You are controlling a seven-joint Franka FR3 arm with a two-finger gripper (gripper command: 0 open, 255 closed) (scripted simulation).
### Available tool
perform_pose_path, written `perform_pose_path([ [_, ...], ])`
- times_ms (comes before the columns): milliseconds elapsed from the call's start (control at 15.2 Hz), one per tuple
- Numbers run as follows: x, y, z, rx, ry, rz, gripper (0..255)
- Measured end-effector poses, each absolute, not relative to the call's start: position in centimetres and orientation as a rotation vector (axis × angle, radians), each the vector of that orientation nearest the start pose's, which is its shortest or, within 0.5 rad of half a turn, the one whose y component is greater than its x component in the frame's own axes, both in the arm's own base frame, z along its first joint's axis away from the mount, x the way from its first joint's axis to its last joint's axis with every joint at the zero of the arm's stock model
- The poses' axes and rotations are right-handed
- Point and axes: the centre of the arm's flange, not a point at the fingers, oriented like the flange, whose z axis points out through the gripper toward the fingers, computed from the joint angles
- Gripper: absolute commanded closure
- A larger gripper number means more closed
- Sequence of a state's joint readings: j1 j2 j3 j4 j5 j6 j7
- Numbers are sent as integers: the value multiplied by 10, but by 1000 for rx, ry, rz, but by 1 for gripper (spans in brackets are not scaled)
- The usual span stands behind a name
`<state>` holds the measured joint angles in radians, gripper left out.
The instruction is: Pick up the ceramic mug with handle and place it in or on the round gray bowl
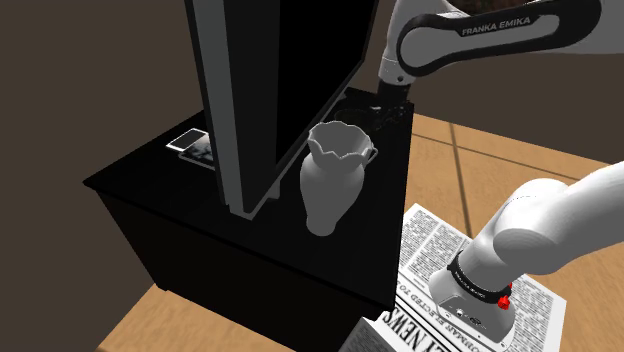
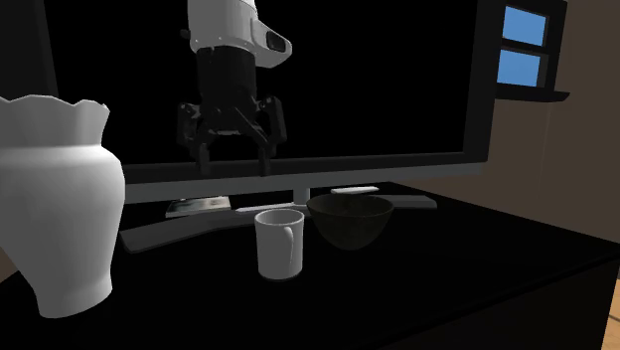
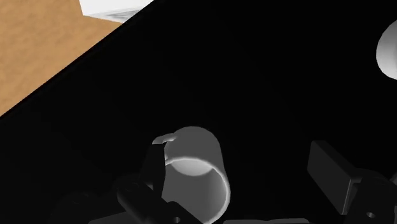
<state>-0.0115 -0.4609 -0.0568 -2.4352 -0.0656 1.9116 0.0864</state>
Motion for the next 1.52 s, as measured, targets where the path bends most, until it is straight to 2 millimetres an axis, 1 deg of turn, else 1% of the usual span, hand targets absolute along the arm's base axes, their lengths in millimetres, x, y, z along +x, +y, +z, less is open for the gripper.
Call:
perform_pose_path([
  [132, 417, -35, 447, -3179, 184, 77, 0],
  [198, 423, -34, 436, -3183, 178, 68, 0],
  [396, 450, -36, 412, -3195, 159, 35, 0],
  [462, 460, -35, 402, -3199, 153, 24, 0],
  [528, 466, -33, 394, -3201, 148, 16, 0],
  [660, 471, -36, 383, -3204, 144, 9, 0],
  [1056, 470, -37, 351, -3204, 142, 7, 0],
  [1452, 471, -38, 348, -3204, 142, 6, 0],
  [1518, 471, -38, 348, -3204, 142, 6, 255],
])
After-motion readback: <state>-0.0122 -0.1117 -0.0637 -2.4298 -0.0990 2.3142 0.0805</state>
